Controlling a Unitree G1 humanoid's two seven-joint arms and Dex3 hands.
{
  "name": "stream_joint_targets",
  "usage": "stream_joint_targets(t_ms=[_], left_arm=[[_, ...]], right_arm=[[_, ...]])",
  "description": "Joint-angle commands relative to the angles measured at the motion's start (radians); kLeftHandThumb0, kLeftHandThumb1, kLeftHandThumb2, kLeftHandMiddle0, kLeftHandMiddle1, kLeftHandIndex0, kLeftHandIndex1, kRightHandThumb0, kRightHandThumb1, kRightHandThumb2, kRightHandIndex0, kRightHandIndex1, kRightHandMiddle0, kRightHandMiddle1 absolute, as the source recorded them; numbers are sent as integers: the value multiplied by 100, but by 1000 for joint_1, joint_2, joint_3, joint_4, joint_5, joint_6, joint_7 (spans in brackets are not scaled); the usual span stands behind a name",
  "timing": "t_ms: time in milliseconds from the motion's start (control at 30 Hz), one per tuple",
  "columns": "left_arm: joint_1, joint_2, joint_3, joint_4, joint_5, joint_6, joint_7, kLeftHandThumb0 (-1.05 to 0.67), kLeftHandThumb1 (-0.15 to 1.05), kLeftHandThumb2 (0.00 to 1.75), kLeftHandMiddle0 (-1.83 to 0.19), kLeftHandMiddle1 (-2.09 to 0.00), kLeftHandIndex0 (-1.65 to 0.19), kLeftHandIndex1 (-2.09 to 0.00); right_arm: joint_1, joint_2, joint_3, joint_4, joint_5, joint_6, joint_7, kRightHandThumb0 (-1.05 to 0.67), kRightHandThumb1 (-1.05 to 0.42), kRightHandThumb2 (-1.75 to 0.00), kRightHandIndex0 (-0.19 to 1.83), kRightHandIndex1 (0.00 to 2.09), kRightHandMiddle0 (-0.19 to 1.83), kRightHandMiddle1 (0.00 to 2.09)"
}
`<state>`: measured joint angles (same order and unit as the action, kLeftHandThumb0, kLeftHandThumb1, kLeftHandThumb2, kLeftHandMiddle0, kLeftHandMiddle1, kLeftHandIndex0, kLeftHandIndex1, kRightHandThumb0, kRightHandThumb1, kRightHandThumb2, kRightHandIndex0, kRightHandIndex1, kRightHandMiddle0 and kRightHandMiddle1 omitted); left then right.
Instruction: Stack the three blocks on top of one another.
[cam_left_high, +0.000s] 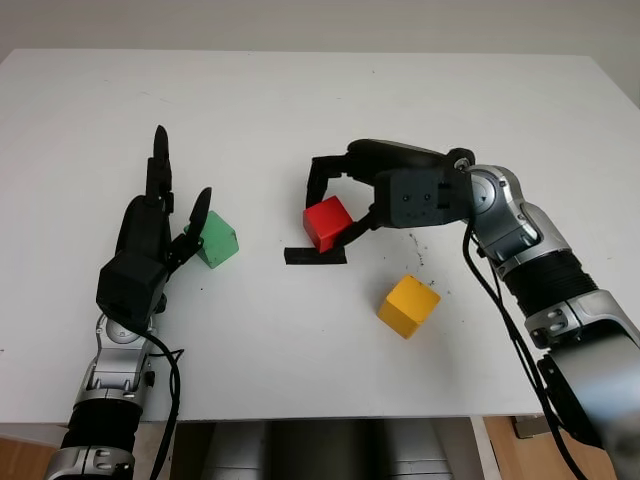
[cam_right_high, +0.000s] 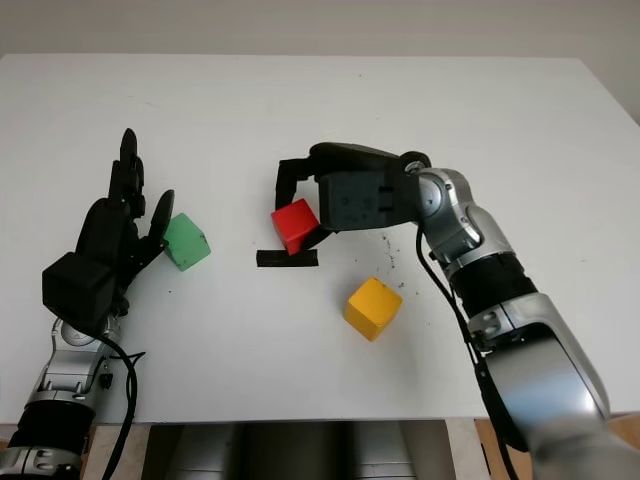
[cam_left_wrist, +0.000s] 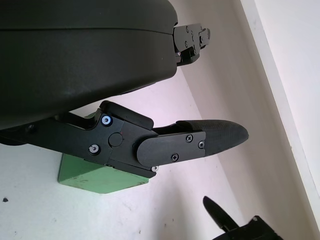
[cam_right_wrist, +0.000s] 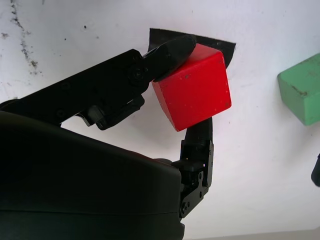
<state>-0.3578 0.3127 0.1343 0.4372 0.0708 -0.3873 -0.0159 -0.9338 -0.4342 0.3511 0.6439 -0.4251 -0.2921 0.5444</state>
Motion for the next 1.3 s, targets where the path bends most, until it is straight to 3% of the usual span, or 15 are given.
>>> stream_joint_targets(t_ms=[0,700,1067,1200,1267], left_arm=[[4,0,1,-7,-6,-9,-4,-73,105,54,17,-5,17,-5],[16,-2,1,-19,-5,-2,-2,-74,105,54,17,-5,17,-5],[18,-2,1,-21,-6,-3,-4,-73,105,54,17,-5,17,-5],[19,-3,1,-24,-17,-1,-14,-74,105,53,18,-5,18,-5],[20,-4,0,-24,-14,0,-9,-74,105,53,18,-5,18,-5]], right_arm=[[8,8,0,14,1,-14,-11,-48,-93,-5,25,5,41,157],[32,25,5,77,11,-55,-27,-48,-94,-5,23,4,40,154],[38,12,33,112,-68,-143,-139,-51,-94,-6,24,5,40,153],[40,5,37,107,-87,-156,-158,-60,-94,-5,20,4,22,131],[42,-8,49,93,-118,-163,-175,-68,-93,-5,8,2,9,88]])
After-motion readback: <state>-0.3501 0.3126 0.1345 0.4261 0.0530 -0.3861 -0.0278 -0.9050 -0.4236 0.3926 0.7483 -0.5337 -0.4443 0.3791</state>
